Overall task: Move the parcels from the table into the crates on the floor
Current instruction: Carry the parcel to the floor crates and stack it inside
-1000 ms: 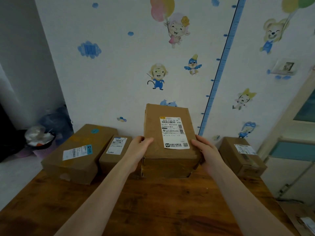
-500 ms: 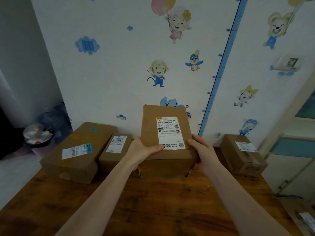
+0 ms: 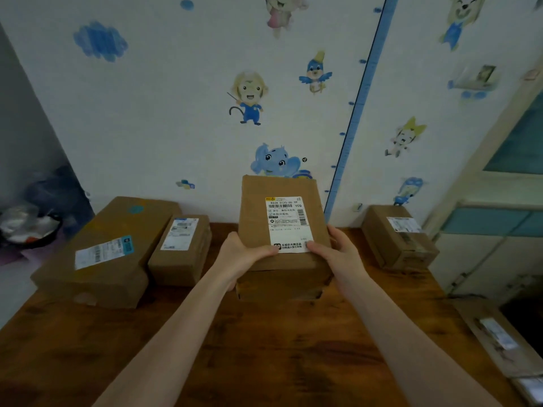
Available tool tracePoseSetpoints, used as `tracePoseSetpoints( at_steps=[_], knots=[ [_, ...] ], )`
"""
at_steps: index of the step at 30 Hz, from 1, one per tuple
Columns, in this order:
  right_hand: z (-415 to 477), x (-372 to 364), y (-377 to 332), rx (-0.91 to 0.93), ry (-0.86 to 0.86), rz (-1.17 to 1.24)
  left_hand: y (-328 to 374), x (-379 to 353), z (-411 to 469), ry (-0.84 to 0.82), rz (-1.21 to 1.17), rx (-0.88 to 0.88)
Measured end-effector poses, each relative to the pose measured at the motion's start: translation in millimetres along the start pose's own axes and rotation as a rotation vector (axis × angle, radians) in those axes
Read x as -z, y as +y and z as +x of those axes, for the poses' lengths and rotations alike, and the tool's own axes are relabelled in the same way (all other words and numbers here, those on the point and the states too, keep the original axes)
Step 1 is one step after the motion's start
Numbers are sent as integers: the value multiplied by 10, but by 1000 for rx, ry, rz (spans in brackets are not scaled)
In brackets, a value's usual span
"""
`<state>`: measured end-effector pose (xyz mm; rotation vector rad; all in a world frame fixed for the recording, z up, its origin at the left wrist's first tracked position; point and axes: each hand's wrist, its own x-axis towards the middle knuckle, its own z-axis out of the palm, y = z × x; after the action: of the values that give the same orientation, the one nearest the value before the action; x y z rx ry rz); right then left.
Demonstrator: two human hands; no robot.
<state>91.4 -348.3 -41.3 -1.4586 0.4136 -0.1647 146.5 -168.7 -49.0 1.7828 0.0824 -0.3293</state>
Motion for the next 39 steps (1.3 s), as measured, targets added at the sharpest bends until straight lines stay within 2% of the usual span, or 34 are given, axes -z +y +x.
tracePoseSetpoints(
  at_steps=[13, 27, 33, 39],
  knots=[
    [-42, 895, -1, -20, 89, -20, 113, -878, -171, -78, 2, 17],
    [-149, 2927, -147, -5, 116, -61, 338, -2859, -638, -131, -62, 45],
    [-73, 3538, -127, -31, 171, -22, 455, -3474, -634, -188, -59, 22],
    [131, 4236, -119, -56, 295, 12, 588, -4282, -466, -260, -38, 9]
  ],
)
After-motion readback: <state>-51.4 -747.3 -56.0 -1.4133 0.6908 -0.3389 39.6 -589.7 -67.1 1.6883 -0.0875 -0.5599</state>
